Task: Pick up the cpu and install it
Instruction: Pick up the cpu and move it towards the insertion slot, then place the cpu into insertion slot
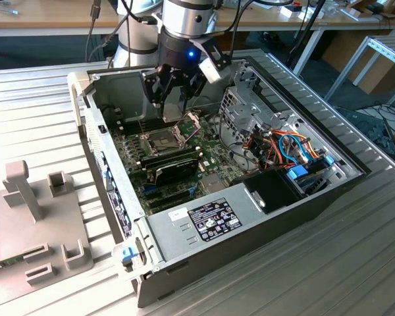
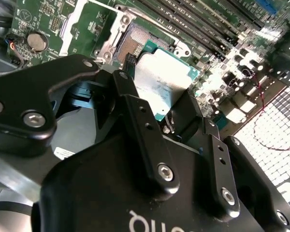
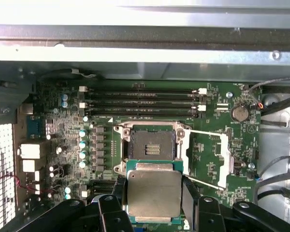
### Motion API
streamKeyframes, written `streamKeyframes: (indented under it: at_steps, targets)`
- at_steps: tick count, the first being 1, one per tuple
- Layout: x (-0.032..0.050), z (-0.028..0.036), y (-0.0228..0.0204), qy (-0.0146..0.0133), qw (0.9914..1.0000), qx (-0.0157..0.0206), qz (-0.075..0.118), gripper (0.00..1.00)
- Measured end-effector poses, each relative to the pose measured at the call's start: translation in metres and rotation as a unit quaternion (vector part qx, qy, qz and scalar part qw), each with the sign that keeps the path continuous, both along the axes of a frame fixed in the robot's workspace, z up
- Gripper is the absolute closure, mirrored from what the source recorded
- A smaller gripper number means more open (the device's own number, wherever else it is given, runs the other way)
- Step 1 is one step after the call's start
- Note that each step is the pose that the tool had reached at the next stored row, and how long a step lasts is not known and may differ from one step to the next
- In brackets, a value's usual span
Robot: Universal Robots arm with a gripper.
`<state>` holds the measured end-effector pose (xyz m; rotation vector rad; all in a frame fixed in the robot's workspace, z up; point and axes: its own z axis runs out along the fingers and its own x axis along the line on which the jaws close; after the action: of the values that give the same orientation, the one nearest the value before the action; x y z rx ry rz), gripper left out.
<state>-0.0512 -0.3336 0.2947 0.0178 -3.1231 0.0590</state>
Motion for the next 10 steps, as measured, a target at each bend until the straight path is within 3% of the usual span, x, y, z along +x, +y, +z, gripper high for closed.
streamKeyframes:
  at_steps: [3,10]
  targets:
    - [0.0,-0.001,0.0025,0.0,1.0,0.0006,0.0,0.45]
    - [0.0,-0.001,0.0032,0.0,1.0,0.0006,0.0,0.45]
